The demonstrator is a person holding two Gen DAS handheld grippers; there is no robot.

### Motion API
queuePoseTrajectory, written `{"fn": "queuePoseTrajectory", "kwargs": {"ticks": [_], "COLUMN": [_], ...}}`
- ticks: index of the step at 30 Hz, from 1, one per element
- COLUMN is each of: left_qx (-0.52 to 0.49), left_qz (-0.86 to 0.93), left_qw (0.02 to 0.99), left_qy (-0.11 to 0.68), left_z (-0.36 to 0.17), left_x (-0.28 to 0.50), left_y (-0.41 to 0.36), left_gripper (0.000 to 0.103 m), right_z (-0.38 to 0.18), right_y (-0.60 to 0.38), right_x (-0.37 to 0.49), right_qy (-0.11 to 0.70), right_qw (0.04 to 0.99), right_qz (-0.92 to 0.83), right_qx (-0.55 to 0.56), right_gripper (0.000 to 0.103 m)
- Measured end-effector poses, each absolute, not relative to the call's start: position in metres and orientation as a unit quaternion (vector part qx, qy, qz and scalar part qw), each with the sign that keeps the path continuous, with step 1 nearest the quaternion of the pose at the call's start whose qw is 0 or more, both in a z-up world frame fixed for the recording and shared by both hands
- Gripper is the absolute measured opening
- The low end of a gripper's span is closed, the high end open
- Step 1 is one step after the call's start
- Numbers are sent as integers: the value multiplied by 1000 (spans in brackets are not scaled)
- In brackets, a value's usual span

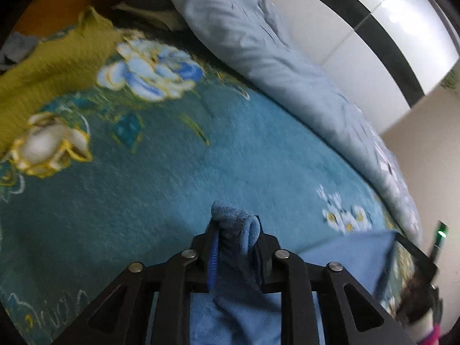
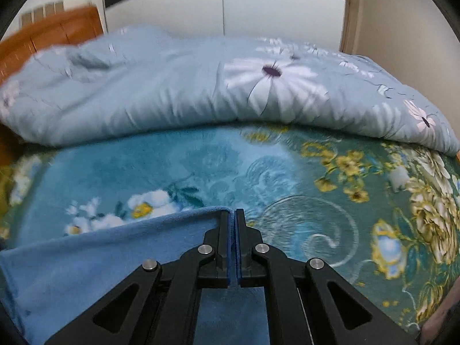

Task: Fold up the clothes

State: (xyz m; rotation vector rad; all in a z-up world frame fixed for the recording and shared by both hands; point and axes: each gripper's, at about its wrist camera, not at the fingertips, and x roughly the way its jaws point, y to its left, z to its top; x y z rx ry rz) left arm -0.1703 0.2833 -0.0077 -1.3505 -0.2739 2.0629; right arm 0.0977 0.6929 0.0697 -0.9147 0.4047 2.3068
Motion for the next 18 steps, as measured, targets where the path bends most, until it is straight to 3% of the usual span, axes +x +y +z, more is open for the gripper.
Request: {"fn": "queuePoseTrajectory", "kwargs": {"ticks": [2, 3, 4, 6, 9, 15, 17, 18], "left_qx": [-522, -521, -520, -511, -495, -534, -524, -519], "left_qz": [773, 771, 769, 778, 797, 772, 779, 783], "left_qw": [339, 342, 345, 341, 324, 329, 327, 326], "left_qy": [-122, -130, -137, -134, -122, -105, -106, -107], "left_z": [-9, -6, -3, 5, 12, -18, -21, -23], "left_x": [-169, -165, -161, -149, -120, -81, -76, -73], "left_y": [271, 263, 254, 238, 214, 214, 216, 217], "left_gripper": [39, 44, 47, 54, 66, 67, 65, 49], "right_z": [67, 65, 64, 61, 56, 69, 67, 66], "right_y": [688, 686, 684, 679, 673, 615, 593, 582], "right_x": [95, 93, 92, 89, 84, 170, 209, 228], "right_qy": [150, 148, 146, 143, 138, 156, 157, 152], "right_qw": [311, 312, 314, 316, 320, 269, 264, 269], "right_qz": [873, 873, 873, 873, 873, 888, 884, 880], "right_qx": [-345, -344, -344, -342, -340, -338, -352, -360], "right_gripper": [4, 12, 37, 64, 64, 69, 70, 70]}}
